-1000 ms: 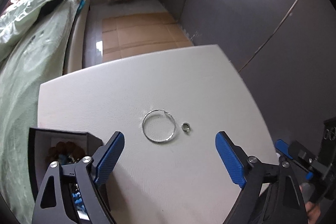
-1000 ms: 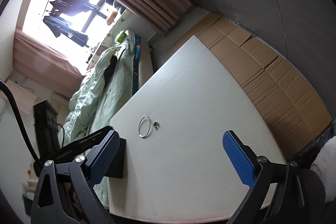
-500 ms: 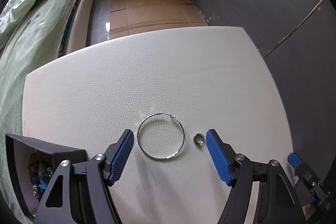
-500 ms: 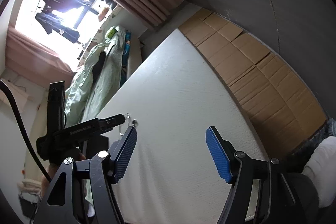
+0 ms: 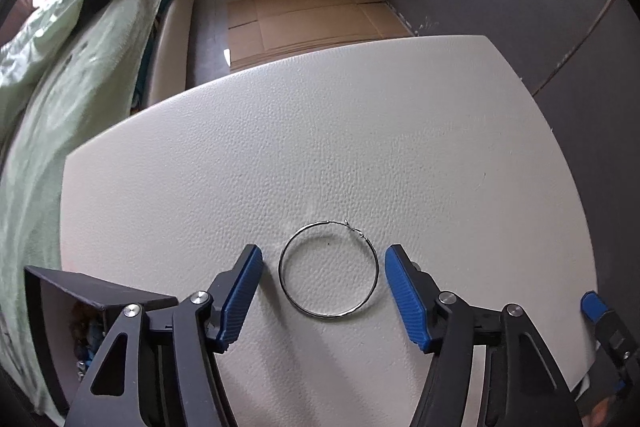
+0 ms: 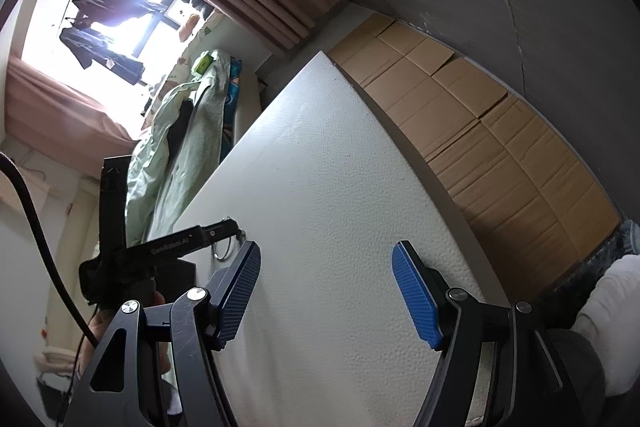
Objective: Organize jewelry
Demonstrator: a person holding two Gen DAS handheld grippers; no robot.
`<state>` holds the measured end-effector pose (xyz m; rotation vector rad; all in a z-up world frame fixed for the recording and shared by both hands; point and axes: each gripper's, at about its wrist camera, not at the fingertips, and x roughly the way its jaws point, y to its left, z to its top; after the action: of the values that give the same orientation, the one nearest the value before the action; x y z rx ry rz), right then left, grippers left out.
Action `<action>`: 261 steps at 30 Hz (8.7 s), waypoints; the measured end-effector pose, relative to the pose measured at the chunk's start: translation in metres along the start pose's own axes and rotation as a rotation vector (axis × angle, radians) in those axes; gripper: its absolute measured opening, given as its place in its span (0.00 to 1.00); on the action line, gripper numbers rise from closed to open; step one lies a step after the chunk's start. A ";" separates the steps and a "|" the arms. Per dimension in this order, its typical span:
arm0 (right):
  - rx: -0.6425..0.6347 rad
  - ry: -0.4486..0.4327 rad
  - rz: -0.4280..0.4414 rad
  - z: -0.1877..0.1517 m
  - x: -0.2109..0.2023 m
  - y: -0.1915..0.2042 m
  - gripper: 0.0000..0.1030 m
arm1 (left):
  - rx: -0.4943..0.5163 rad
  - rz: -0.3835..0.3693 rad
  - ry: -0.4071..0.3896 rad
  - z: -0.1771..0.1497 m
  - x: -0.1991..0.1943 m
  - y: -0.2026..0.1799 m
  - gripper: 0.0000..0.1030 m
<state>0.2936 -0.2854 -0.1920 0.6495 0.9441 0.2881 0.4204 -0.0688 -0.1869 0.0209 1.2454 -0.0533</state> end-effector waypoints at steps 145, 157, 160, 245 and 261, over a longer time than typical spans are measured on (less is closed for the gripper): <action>-0.788 0.219 -0.184 -0.008 0.112 0.154 0.14 | -0.179 -0.225 -0.143 -0.051 -0.103 0.163 0.60; -0.839 0.184 -0.041 -0.025 0.086 0.221 0.14 | -0.240 -0.203 -0.205 -0.070 -0.120 0.188 0.60; -0.847 0.192 0.003 -0.033 0.085 0.239 0.14 | -0.257 -0.203 -0.206 -0.076 -0.121 0.195 0.61; -0.550 -0.181 -0.040 -0.155 -0.198 0.168 1.00 | -0.124 -0.062 -0.709 -0.306 -0.306 0.093 1.00; -0.549 -0.206 -0.081 -0.160 -0.212 0.164 1.00 | -0.100 -0.051 -0.716 -0.314 -0.314 0.076 1.00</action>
<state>0.0496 -0.2020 -0.0165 0.1314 0.6494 0.3813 0.0275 0.0308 0.0089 -0.1086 0.5316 -0.0374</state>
